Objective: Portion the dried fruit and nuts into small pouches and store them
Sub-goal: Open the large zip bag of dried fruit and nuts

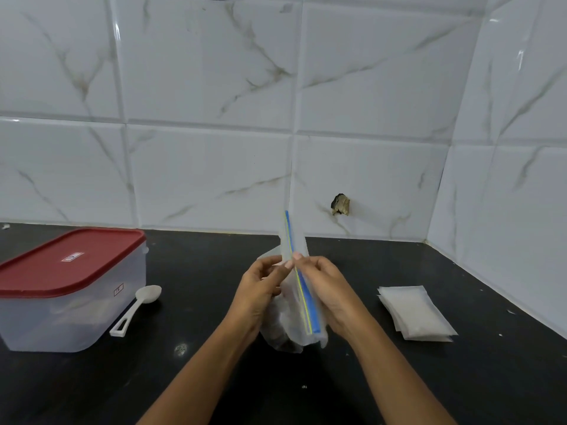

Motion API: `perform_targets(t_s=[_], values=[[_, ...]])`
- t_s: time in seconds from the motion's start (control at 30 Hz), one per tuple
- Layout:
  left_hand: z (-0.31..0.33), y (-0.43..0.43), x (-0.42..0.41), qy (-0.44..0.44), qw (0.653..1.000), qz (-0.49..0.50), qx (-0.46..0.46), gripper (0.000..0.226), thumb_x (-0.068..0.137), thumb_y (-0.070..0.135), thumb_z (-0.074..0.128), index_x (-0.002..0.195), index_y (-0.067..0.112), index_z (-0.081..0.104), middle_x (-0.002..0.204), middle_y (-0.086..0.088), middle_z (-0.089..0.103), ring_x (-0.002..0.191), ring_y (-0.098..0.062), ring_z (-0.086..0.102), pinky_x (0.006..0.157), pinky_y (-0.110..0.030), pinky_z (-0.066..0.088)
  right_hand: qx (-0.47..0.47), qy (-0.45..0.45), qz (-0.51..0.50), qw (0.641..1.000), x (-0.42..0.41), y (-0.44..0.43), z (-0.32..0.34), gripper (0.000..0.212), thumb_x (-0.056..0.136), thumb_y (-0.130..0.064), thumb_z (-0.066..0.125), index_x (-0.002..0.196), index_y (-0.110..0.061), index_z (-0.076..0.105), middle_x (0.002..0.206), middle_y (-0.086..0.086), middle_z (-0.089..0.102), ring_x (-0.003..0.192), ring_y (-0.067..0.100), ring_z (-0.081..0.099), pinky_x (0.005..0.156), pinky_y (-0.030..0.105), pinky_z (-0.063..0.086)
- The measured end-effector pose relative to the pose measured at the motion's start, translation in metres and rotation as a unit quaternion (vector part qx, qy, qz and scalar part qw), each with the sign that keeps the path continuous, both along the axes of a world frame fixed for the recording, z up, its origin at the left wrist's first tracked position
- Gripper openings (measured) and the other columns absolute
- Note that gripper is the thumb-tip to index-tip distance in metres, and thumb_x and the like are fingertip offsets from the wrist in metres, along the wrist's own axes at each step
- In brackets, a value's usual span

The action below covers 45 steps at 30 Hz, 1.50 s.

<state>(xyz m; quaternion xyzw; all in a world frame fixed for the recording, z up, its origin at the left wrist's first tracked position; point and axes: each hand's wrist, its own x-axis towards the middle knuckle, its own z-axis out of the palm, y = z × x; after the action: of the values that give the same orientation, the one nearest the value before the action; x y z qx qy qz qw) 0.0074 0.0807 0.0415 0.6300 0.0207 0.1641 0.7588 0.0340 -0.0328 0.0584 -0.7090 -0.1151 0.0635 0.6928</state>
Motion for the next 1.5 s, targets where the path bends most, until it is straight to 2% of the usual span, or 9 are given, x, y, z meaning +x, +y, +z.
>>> perform_targets(t_s=[0.3, 0.57, 0.73, 0.87, 1.03, 1.2, 1.3, 1.37, 1.5], values=[[0.001, 0.000, -0.002, -0.016, 0.989, 0.065, 0.131, 0.029, 0.088, 0.038, 0.058, 0.076, 0.011, 0.059, 0.053, 0.005, 0.046, 0.047, -0.008, 0.043, 0.053, -0.023, 0.038, 0.016, 0.012, 0.027, 0.999, 0.004, 0.001, -0.004, 0.029, 0.086, -0.035, 0.063, 0.085, -0.007, 0.070, 0.089, 0.013, 0.071, 0.095, 0.028, 0.065, 0.092, 0.044, 0.052], [0.001, 0.004, 0.001, 0.019, 0.994, 0.034, 0.101, 0.022, 0.093, 0.021, 0.053, 0.080, 0.006, 0.063, 0.065, -0.003, 0.053, 0.059, -0.013, 0.046, 0.058, -0.024, 0.042, -0.179, -0.145, -0.058, 0.971, 0.000, -0.002, 0.002, 0.018, 0.084, -0.028, 0.066, 0.086, -0.011, 0.070, 0.096, 0.000, 0.061, 0.090, 0.011, 0.058, 0.069, 0.015, 0.046], [0.003, 0.005, 0.001, 0.061, 0.996, 0.057, 0.030, 0.023, 0.096, 0.012, 0.048, 0.078, 0.005, 0.062, 0.071, -0.010, 0.061, 0.063, -0.017, 0.059, 0.051, -0.020, 0.053, -0.212, -0.178, -0.173, 0.945, 0.006, -0.011, 0.004, 0.005, 0.087, -0.015, 0.056, 0.084, -0.012, 0.060, 0.103, 0.002, 0.048, 0.090, 0.016, 0.054, 0.070, 0.019, 0.043], [0.010, 0.013, 0.001, 0.125, 0.968, 0.003, -0.219, 0.026, 0.098, 0.003, 0.035, 0.080, -0.004, 0.053, 0.057, -0.013, 0.066, 0.045, -0.019, 0.064, 0.038, -0.023, 0.052, 0.015, 0.044, -0.141, 0.989, 0.010, -0.019, 0.008, 0.017, 0.091, -0.003, 0.039, 0.079, -0.007, 0.049, 0.090, 0.013, 0.062, 0.073, 0.020, 0.059, 0.059, 0.028, 0.050], [0.013, 0.028, 0.005, 0.143, 0.902, -0.046, -0.405, 0.030, 0.097, -0.004, 0.025, 0.088, -0.013, 0.053, 0.066, -0.024, 0.063, 0.048, -0.027, 0.065, 0.037, -0.033, 0.049, 0.344, 0.229, -0.038, 0.910, 0.011, -0.018, 0.014, 0.025, 0.093, 0.012, 0.028, 0.080, 0.009, 0.050, 0.081, 0.027, 0.056, 0.048, 0.028, 0.065, 0.041, 0.035, 0.054], [0.016, 0.032, -0.003, 0.160, 0.928, -0.072, -0.328, 0.032, 0.095, 0.011, 0.031, 0.086, -0.003, 0.058, 0.060, -0.019, 0.067, 0.048, -0.026, 0.066, 0.037, -0.031, 0.052, 0.407, 0.268, -0.057, 0.871, 0.013, -0.019, 0.014, 0.025, 0.095, 0.010, 0.026, 0.083, -0.004, 0.044, 0.113, 0.030, 0.049, 0.079, 0.030, 0.056, 0.035, 0.032, 0.052], [0.015, 0.032, -0.001, 0.154, 0.962, -0.063, -0.215, 0.052, 0.081, 0.047, 0.063, 0.113, 0.006, 0.056, 0.102, -0.015, 0.067, 0.086, -0.028, 0.068, 0.063, -0.034, 0.058, 0.356, 0.227, -0.047, 0.905, 0.003, -0.017, 0.019, 0.022, 0.095, 0.001, 0.042, 0.075, 0.002, 0.052, 0.085, 0.023, 0.059, 0.067, 0.027, 0.062, 0.033, 0.030, 0.051], [0.010, 0.029, 0.003, 0.163, 0.983, 0.014, -0.079, 0.057, 0.077, 0.037, 0.073, 0.116, 0.011, 0.039, 0.106, -0.009, 0.057, 0.089, -0.023, 0.062, 0.070, -0.036, 0.054, 0.279, 0.154, -0.006, 0.948, 0.002, -0.016, 0.017, 0.023, 0.081, -0.013, 0.068, 0.069, 0.004, 0.058, 0.066, 0.017, 0.064, 0.057, 0.021, 0.064, 0.048, 0.029, 0.055], [0.006, 0.023, 0.003, 0.155, 0.984, 0.075, 0.049, 0.016, 0.095, 0.025, 0.049, 0.100, 0.010, 0.049, 0.090, -0.008, 0.061, 0.079, -0.021, 0.057, 0.070, -0.035, 0.046, -0.033, 0.051, -0.076, 0.995, 0.011, -0.012, -0.001, 0.036, 0.076, -0.029, 0.075, 0.097, -0.005, 0.057, 0.103, 0.012, 0.064, 0.087, 0.022, 0.063, 0.068, 0.030, 0.051]])
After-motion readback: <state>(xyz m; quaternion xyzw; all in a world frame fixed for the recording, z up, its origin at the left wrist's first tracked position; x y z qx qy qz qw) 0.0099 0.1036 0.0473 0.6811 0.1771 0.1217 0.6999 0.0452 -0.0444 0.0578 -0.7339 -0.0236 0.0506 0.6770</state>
